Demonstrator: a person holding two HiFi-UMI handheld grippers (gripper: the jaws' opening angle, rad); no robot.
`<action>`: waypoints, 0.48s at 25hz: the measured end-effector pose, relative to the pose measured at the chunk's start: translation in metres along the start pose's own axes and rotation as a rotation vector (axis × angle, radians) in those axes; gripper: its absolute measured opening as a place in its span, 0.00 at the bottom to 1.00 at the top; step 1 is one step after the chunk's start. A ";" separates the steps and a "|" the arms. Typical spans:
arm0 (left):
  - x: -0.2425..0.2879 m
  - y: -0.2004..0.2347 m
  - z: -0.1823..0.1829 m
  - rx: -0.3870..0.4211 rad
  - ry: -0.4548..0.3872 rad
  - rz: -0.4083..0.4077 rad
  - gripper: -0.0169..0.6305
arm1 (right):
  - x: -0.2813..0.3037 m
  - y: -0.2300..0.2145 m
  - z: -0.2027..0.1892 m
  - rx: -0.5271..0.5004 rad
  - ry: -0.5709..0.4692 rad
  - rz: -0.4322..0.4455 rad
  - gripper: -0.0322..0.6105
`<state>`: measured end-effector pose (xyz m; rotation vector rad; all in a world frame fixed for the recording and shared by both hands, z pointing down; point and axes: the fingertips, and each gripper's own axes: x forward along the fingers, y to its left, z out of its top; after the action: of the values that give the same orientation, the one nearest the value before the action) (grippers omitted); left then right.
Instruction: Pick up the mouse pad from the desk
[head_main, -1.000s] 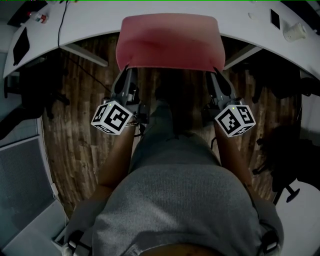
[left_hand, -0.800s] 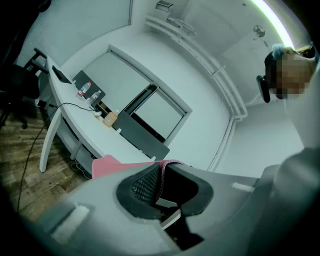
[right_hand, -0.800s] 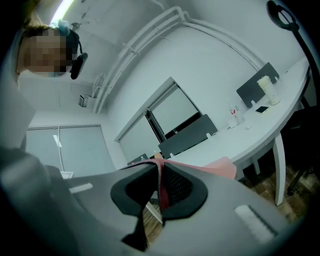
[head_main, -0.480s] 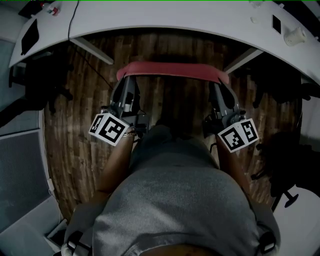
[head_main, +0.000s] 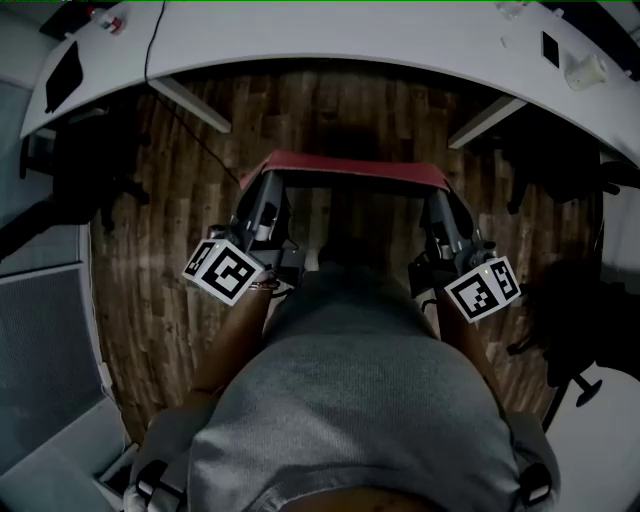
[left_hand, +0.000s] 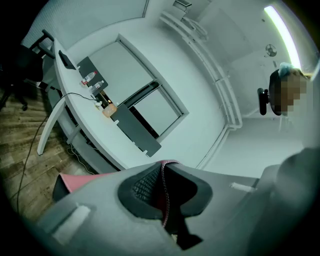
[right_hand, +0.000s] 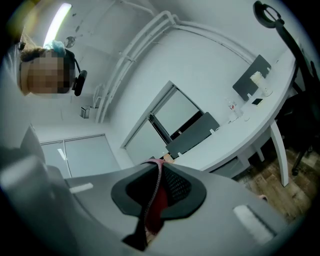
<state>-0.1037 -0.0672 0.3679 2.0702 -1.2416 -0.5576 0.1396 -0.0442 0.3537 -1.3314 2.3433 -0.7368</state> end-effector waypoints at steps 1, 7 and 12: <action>-0.002 0.001 0.000 0.000 0.002 0.000 0.05 | -0.001 0.001 -0.002 -0.001 0.001 -0.005 0.09; -0.004 -0.006 0.003 0.037 -0.001 -0.035 0.05 | -0.002 0.007 0.004 -0.030 -0.028 -0.013 0.09; -0.008 -0.005 0.010 0.051 -0.008 -0.044 0.05 | 0.000 0.015 0.004 -0.043 -0.035 -0.010 0.09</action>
<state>-0.1106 -0.0617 0.3572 2.1445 -1.2296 -0.5602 0.1320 -0.0387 0.3414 -1.3641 2.3395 -0.6644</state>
